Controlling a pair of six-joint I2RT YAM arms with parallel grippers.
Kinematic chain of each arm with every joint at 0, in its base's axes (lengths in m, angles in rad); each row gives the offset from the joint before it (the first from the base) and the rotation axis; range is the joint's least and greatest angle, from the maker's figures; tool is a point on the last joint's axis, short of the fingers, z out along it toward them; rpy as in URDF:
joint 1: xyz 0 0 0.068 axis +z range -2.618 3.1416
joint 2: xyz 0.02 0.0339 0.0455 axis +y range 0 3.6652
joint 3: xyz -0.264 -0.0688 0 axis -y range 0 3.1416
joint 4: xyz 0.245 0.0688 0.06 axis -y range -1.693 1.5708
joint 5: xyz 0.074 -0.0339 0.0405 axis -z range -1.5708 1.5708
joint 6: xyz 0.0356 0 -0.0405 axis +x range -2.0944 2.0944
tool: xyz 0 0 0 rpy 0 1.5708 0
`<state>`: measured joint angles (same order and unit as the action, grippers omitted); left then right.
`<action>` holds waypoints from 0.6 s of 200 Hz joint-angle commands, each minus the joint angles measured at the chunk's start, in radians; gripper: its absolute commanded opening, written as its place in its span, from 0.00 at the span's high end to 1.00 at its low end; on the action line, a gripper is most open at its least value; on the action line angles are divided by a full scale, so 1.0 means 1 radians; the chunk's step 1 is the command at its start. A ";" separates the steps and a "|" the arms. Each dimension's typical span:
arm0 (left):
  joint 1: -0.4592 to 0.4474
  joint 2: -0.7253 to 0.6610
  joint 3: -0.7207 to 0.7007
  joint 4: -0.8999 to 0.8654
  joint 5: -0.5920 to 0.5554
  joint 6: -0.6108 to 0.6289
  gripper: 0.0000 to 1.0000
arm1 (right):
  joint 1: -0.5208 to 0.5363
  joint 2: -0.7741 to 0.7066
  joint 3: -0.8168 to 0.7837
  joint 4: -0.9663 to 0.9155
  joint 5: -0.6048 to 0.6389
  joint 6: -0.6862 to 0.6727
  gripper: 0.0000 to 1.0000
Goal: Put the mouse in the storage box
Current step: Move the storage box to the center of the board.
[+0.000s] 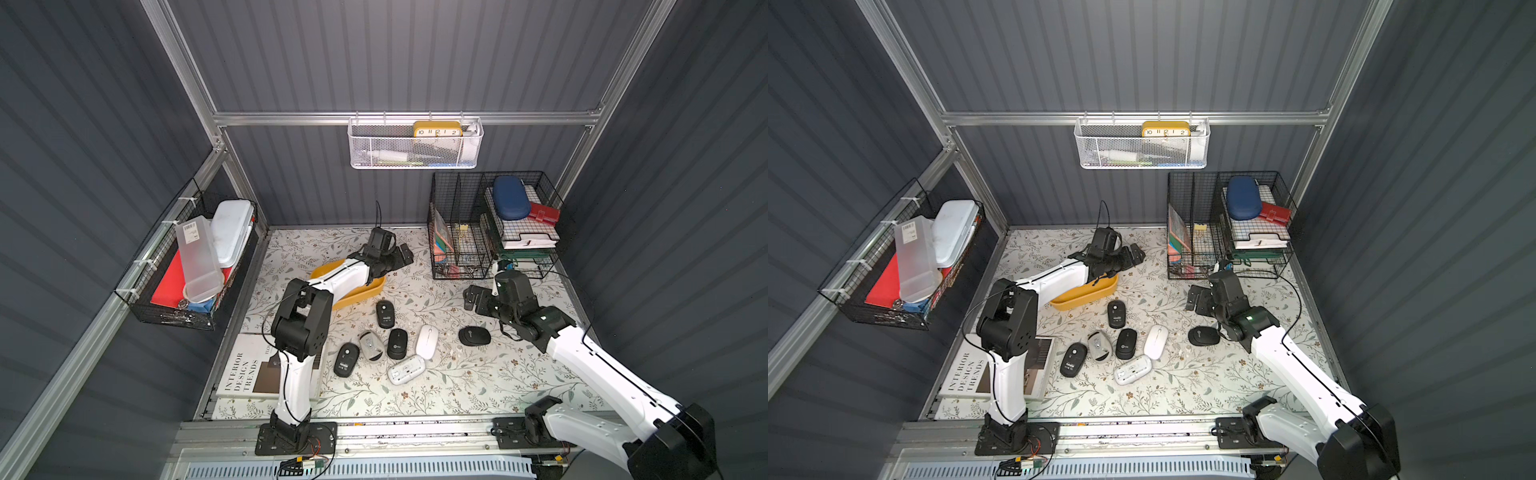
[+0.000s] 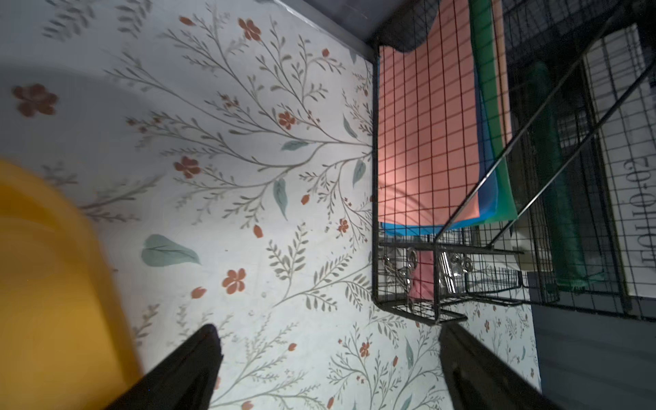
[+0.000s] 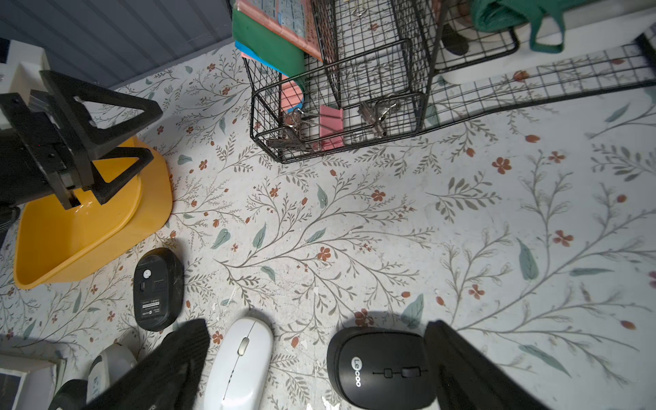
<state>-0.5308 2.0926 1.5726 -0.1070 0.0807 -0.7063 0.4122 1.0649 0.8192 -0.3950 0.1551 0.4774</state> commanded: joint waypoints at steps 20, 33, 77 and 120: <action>-0.046 0.088 0.116 -0.068 -0.002 -0.013 0.01 | 0.006 -0.065 -0.009 -0.014 0.090 -0.002 0.01; -0.053 0.059 0.107 -0.079 -0.063 -0.006 0.01 | 0.004 -0.079 -0.017 -0.011 0.091 -0.007 0.01; -0.055 -0.113 0.043 -0.149 -0.259 0.002 0.01 | 0.007 -0.079 -0.030 -0.018 0.071 -0.015 0.01; 0.038 -0.119 -0.038 -0.203 -0.254 -0.048 0.01 | 0.007 -0.078 -0.024 -0.019 0.063 -0.012 0.01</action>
<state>-0.5556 1.9652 1.6070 -0.2337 -0.1471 -0.7109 0.4145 0.9905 0.7982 -0.4004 0.2169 0.4740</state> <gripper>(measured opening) 0.993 0.990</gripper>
